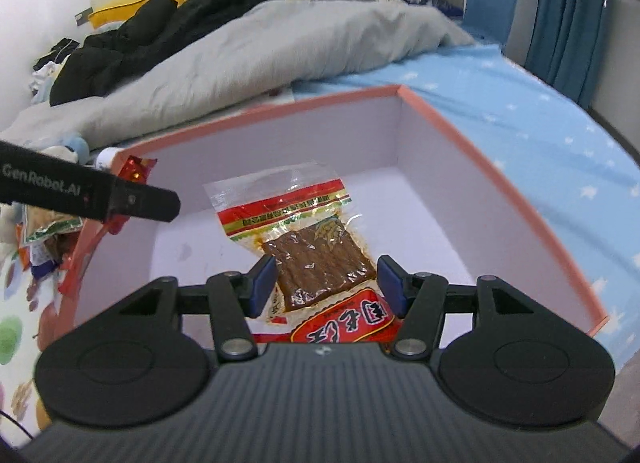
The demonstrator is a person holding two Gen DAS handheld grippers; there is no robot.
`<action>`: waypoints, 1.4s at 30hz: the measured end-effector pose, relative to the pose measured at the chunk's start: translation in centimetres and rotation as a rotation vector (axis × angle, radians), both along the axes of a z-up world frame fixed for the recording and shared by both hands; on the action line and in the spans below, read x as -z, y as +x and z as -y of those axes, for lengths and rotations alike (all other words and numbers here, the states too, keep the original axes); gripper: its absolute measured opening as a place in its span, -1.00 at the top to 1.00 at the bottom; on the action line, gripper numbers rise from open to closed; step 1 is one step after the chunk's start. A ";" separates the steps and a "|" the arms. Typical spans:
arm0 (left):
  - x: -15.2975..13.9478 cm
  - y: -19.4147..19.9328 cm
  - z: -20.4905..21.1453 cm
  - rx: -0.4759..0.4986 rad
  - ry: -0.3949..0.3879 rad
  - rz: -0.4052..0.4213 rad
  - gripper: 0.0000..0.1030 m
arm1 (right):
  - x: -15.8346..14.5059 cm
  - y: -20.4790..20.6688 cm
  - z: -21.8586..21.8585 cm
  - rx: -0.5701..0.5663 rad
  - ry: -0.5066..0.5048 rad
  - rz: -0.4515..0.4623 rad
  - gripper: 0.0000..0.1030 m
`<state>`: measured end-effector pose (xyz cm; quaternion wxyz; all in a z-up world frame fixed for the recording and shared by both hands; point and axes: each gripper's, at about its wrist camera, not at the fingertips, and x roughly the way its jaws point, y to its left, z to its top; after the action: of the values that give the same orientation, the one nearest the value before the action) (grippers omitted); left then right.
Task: Organize snacks
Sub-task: 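Open both tools to drop the snacks into the pink box, then move both tools back toward the snack pile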
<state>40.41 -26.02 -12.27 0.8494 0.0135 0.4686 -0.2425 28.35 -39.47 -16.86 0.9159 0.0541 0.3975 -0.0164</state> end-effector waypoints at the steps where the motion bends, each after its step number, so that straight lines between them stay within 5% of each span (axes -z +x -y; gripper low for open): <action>1: 0.0 0.1 -0.1 -0.008 -0.021 -0.016 -0.31 | 0.1 -0.2 -0.1 0.006 -0.007 -0.007 -0.26; 2: -0.1 0.1 -0.2 -0.013 -0.039 -0.024 -0.52 | 0.1 -0.2 0.0 0.014 -0.012 -0.011 -0.31; 4: -0.3 0.0 -0.2 -0.025 -0.044 -0.006 -0.61 | 0.1 -0.1 0.1 0.030 -0.013 -0.010 -0.71; 11: -2.5 -1.5 -0.9 -0.016 -0.043 0.059 -0.61 | -1.1 -0.6 1.2 0.071 0.007 0.042 -0.72; 30: -12.6 -9.6 -7.6 -0.103 -0.100 0.367 -0.61 | -12.4 -5.1 -3.5 -0.035 0.026 0.371 -0.72; 42: -13.7 -16.2 -15.2 -0.214 -0.135 0.417 -0.61 | -13.9 -8.6 -9.0 -0.130 0.088 0.446 -0.72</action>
<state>24.19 -10.78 1.43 0.9476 -0.0432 0.2644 -0.1738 19.70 -30.46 -2.99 0.9769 0.0703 0.1883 0.0724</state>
